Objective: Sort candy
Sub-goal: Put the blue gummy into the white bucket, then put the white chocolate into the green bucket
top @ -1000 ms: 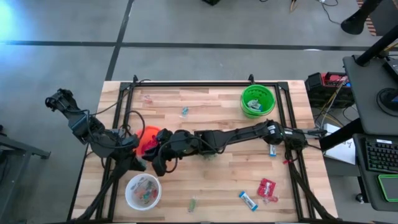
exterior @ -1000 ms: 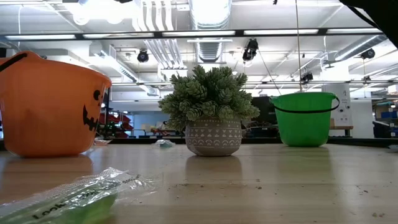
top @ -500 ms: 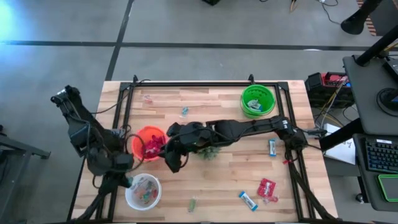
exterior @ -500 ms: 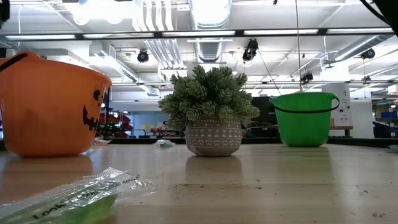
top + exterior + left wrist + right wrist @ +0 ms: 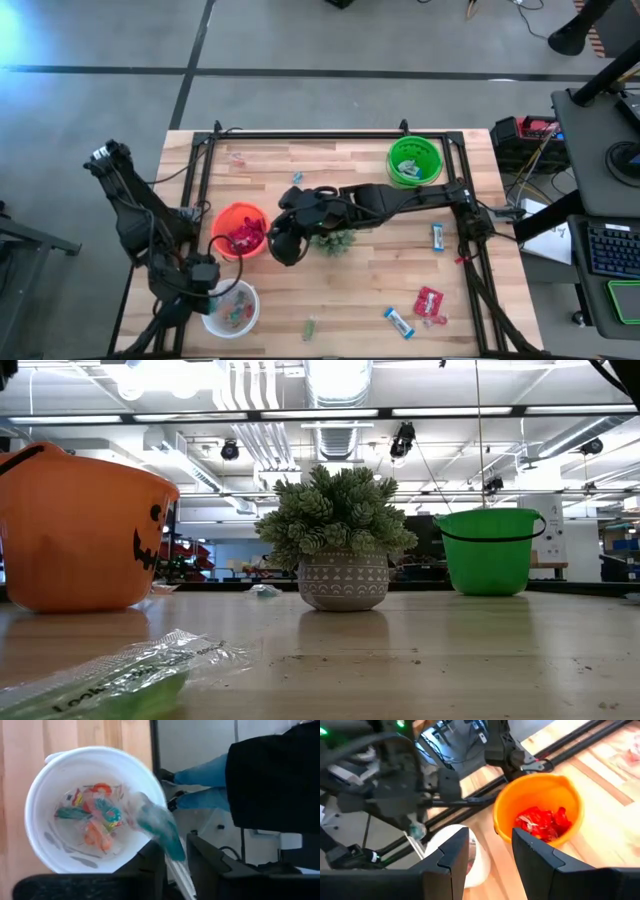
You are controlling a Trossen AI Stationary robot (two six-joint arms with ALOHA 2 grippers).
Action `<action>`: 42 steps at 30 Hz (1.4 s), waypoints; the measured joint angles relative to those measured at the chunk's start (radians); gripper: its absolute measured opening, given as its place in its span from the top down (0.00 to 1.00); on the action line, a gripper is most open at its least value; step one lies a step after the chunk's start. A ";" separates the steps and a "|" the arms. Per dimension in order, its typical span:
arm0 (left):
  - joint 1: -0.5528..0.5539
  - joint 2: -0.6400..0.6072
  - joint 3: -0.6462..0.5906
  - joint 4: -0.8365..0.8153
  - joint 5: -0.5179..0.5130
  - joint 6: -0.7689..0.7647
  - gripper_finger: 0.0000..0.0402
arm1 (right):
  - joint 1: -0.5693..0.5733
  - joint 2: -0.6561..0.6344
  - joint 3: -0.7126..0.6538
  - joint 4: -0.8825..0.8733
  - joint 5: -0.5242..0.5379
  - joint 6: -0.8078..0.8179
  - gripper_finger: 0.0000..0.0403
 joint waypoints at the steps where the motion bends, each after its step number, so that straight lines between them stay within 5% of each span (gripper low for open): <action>1: 0.000 0.001 0.004 0.003 -0.001 0.000 0.83 | 0.000 0.000 0.000 -0.014 0.000 0.005 0.65; 11: 0.001 0.000 0.094 -0.021 -0.076 0.099 0.66 | 0.027 0.000 -0.002 -0.363 0.001 0.178 0.64; 26: 0.001 0.002 0.252 -0.332 -0.297 0.211 0.65 | 0.184 0.000 -0.004 -0.822 -0.044 0.542 0.63; 35: 0.001 0.001 0.237 -0.345 -0.298 0.231 0.65 | 0.291 -0.001 -0.117 -0.821 -0.081 0.718 0.63; 42: 0.000 0.001 0.210 -0.346 -0.298 0.249 0.65 | 0.361 0.000 -0.264 -0.820 -0.225 0.887 0.63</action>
